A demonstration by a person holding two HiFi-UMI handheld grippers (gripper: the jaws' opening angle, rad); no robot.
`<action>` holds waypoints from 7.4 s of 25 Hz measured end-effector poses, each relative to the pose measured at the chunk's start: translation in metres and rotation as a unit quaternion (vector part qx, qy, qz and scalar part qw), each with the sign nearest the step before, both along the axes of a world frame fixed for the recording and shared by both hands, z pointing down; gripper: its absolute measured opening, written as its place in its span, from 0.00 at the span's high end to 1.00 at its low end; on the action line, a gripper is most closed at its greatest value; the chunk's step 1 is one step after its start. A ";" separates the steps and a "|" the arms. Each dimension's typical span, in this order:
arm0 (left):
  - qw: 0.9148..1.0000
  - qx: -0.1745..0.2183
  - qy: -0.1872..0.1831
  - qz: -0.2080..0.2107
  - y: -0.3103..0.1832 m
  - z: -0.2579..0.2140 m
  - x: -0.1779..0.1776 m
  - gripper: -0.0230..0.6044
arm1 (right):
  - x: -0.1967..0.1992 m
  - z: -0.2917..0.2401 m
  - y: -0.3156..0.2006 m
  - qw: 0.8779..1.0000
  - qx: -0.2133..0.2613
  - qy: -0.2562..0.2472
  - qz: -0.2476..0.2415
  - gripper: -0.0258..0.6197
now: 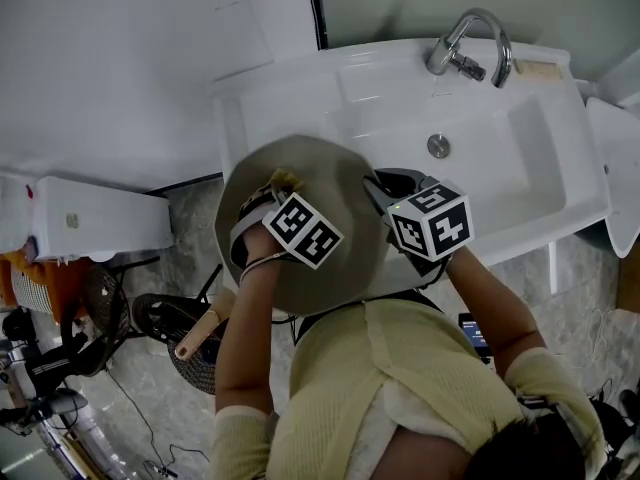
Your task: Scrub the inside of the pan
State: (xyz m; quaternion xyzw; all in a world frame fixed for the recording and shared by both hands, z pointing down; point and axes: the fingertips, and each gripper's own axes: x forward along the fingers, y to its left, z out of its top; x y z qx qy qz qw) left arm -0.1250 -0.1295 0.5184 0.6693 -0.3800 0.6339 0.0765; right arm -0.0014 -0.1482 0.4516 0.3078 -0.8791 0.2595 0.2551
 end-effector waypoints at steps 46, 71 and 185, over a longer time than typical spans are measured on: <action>0.975 -0.061 0.181 0.111 0.066 -0.010 0.091 0.83 | 0.000 0.000 0.000 1.000 0.007 0.003 0.000 0.89; 0.962 -0.202 0.161 0.088 0.128 -0.010 0.072 0.83 | -0.001 0.000 0.001 1.000 0.007 0.005 -0.004 0.88; 0.929 -0.020 0.370 -0.022 0.076 -0.084 0.084 0.83 | 0.003 -0.006 0.003 1.000 0.021 -0.008 0.008 0.89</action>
